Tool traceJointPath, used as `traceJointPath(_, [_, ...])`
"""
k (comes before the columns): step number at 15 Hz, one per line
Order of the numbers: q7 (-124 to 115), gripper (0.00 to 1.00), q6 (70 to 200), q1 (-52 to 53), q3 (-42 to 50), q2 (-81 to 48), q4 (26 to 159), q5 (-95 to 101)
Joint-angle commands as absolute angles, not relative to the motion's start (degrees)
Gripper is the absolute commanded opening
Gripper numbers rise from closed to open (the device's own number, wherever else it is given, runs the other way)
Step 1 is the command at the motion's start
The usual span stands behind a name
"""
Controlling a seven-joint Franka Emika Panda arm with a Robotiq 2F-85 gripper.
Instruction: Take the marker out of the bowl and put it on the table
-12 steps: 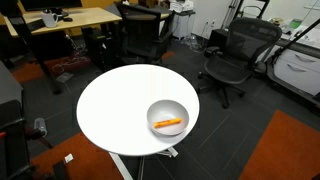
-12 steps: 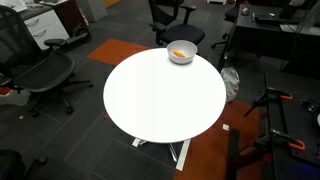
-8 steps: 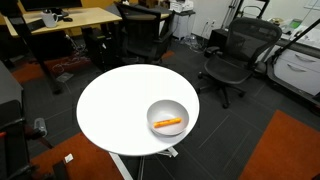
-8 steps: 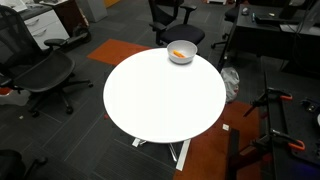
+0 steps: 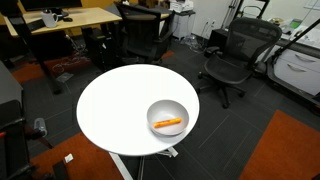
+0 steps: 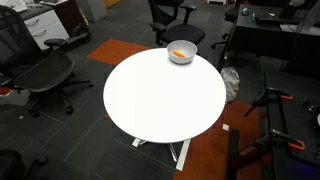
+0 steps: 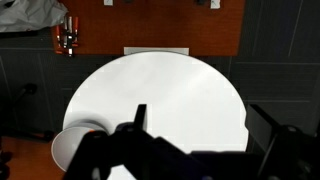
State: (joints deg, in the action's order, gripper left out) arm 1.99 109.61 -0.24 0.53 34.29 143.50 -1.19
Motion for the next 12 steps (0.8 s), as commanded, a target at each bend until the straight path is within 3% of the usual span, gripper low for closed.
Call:
traceJointPath(1, [1.9, 1.00, 109.5, -0.1, 0.6, 34.3, 143.4, -1.1])
traceJointPath(12, [-2.4, 1.00, 113.7, -3.8, 1.4, 24.1, 133.9, 3.3])
